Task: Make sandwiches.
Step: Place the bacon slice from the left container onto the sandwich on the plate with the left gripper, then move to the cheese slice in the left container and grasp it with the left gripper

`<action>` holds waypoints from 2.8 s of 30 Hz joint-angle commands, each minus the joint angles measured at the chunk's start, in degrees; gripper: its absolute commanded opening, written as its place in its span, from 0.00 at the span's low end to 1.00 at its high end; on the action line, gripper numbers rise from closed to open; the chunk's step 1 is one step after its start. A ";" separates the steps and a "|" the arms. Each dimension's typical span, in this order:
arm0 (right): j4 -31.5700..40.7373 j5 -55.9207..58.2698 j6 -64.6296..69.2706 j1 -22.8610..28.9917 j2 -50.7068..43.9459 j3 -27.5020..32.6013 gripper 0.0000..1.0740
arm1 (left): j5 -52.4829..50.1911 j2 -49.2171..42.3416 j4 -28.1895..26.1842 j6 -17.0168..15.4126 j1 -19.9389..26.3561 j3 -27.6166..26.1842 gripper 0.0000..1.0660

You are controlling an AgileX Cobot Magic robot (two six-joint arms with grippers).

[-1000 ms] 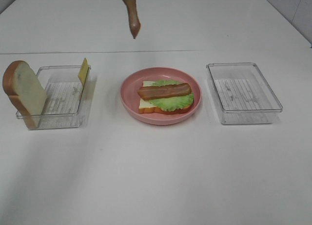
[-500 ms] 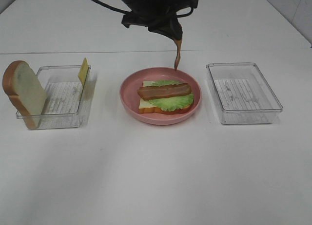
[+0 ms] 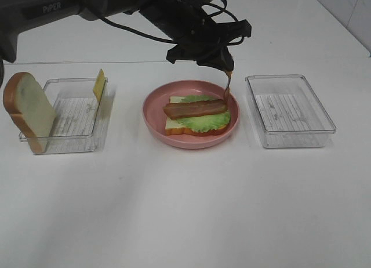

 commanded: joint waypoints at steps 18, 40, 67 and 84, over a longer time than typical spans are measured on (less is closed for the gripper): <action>-0.17 -0.52 -0.34 -0.11 -1.83 0.11 0.89 | 6.93 0.52 14.78 -7.05 -0.34 -0.23 0.00; -0.17 -0.52 -0.34 -0.11 -1.83 0.11 0.89 | 12.78 0.52 22.75 -11.00 -0.34 -0.23 0.00; -0.17 -0.52 -0.34 -0.11 -1.83 0.11 0.89 | 27.22 0.00 28.36 -10.14 -0.34 -7.05 0.96; -0.17 -0.52 -0.34 -0.11 -1.83 0.11 0.89 | 30.19 -9.85 31.28 -9.22 6.25 -6.88 0.96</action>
